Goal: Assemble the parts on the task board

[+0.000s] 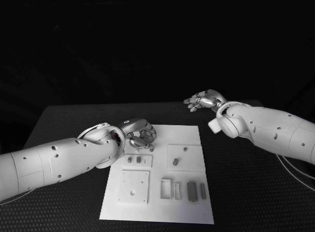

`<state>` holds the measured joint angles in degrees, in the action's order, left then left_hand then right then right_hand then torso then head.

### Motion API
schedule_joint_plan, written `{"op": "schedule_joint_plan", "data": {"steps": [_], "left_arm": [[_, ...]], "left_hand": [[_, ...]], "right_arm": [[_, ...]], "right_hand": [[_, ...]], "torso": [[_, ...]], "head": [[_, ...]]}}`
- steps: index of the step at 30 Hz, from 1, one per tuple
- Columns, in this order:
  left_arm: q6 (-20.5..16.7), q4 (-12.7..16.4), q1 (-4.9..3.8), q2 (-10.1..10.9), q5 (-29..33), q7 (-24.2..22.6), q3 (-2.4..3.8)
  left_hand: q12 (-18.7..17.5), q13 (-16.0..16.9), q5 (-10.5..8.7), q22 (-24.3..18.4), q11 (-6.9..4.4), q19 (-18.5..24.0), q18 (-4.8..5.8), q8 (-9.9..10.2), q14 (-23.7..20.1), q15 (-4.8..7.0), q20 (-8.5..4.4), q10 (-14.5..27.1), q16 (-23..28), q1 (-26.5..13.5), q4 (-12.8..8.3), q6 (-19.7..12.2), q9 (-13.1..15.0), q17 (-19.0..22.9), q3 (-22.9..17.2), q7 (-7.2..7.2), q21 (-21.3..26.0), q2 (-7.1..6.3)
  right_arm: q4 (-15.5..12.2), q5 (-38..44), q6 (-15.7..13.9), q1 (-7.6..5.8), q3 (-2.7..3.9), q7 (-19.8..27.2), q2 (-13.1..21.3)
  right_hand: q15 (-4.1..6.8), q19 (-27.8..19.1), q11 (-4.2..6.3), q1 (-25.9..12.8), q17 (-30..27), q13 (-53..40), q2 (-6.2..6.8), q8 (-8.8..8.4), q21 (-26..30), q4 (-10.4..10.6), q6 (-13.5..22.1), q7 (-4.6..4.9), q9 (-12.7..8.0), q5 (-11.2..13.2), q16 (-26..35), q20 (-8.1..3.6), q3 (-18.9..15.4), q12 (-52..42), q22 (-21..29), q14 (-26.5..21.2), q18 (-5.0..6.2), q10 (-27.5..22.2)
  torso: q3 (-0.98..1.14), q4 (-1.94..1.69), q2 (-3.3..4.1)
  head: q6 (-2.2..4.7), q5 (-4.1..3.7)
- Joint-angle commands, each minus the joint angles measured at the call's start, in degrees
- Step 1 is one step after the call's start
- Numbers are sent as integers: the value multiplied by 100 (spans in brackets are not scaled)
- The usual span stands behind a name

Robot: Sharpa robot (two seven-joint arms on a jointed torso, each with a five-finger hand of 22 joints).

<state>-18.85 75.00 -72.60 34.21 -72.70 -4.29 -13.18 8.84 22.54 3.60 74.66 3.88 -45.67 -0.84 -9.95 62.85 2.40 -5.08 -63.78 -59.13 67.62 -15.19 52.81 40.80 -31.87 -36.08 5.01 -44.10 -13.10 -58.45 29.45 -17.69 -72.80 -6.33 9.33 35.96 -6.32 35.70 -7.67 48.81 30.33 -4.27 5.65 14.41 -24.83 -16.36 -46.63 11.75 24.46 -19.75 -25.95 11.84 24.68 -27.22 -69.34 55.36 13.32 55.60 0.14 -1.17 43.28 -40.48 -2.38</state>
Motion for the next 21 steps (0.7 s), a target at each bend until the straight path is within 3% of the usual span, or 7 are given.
{"op": "schedule_joint_plan", "data": {"steps": [1, 8, 13, 21], "left_arm": [[271, -100, 62, -106, -863, -203, -6], [289, -307, 236, -284, -1068, -153, -10], [117, -468, 325, -367, -1085, -151, -9], [9, -515, 341, -364, -1076, -170, -6]], "left_hand": [[-139, -105, 71, 28, -11, -94, -13, 6, 99, 12, -307, 10, -42, 77, -42, 43, -42, -19, -11, -18, -39, 23], [-151, -184, 55, 120, -45, -206, -42, -117, 212, 50, -342, -380, -245, 19, -12, 289, -82, -136, 65, 40, -101, 63], [-188, -216, 55, 135, -31, -225, -51, -98, 200, 38, -338, -431, -292, 9, 4, 272, -120, -164, 70, 80, -112, 82], [-262, -267, 65, 140, -18, -248, -67, -86, 199, 26, -327, -430, -338, -23, 61, 269, -161, -187, 66, 103, -120, 101]], "right_arm": [[-2, 2, 95, 2, 2, 42, -10], [-31, 2, 98, 2, 2, 42, 2], [-56, 2, 95, 2, 2, 41, 18], [-83, 2, 96, 2, 2, 38, 26]], "right_hand": [[-9, -27, -2, -43, -8, 7, -27, 25, 18, 1, 31, 17, -5, -21, 17, 4, 37, 7, -6, -44, -45, 14], [-9, -26, -3, -44, -8, 7, -29, 26, 19, 2, 31, 17, -6, -20, 16, 4, 38, 6, -7, -43, -44, 14], [-9, -26, -3, -44, -8, 8, -30, 27, 20, 2, 32, 17, -7, -20, 15, 5, 38, 6, -9, -43, -44, 15], [-9, -25, -3, -44, -9, 8, -31, 28, 22, 3, 31, 17, -7, -20, 14, 5, 39, 5, -11, -43, -44, 15]], "torso": [[1, 8, 5], [2, 12, 9], [5, 18, 11], [9, 1, 2]], "head": [[-2, -15], [-18, -53], [-26, -65], [-47, -93]]}}
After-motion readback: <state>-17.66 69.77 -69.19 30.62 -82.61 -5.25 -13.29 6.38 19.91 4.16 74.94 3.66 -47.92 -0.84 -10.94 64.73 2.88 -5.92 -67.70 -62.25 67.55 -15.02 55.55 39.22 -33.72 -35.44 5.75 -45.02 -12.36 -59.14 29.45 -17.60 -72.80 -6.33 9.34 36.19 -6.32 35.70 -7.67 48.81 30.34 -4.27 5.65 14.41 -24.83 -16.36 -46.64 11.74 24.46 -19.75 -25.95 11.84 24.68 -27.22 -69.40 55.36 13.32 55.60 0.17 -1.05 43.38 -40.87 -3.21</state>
